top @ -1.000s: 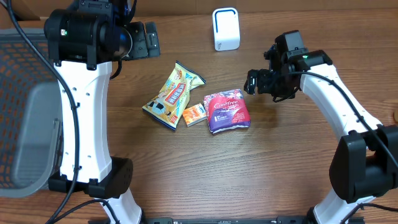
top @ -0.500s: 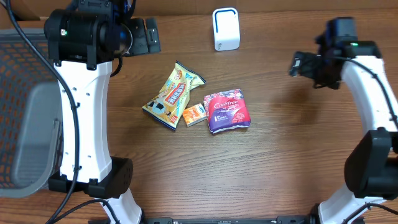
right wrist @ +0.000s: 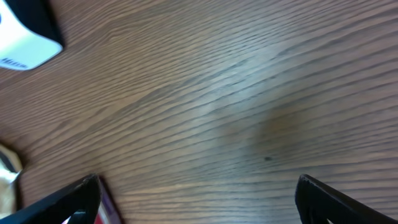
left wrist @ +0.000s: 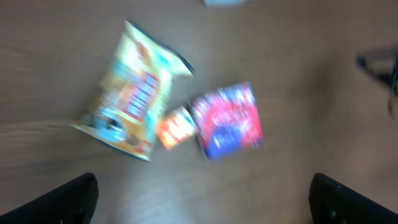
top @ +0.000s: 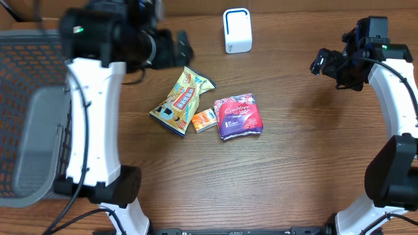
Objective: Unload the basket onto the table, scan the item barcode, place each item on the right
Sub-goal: 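Reach the left gripper to the Carefree pack and grasp it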
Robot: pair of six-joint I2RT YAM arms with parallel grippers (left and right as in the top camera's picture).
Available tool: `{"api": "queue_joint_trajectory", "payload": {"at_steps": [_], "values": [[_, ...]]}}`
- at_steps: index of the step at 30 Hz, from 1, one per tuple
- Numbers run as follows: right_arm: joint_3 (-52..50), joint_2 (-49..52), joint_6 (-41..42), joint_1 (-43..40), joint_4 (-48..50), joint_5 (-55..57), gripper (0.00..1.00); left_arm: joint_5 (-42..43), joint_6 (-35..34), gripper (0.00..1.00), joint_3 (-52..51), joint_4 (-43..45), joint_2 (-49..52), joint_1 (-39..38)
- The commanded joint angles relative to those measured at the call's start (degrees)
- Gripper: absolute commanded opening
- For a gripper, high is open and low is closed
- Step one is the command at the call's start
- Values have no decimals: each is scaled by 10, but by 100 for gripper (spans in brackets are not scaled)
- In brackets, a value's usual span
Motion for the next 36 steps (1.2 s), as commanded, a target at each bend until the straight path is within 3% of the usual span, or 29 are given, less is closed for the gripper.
{"api": "queue_joint_trajectory", "payload": {"at_steps": [1,5,8,9,16,24,36], "values": [[12,-6,0,2,5,-30,100,103,59,100,-101,33,39,-40],[12,-6,0,2,6,-30,100,114,62,96,-215,124,60,-74],[12,-6,-1,2,6,-30,100,132,57,65,-284,185,77,-80],[12,-6,0,2,6,-30,100,141,57,62,-298,199,82,-79],[8,-6,0,2,8,-30,100,163,48,64,-360,284,113,-62],[-5,-6,-1,2,9,-30,100,154,45,52,-365,339,160,-59],[-6,-6,-1,2,9,-30,100,115,45,50,-365,352,201,-32]]}}
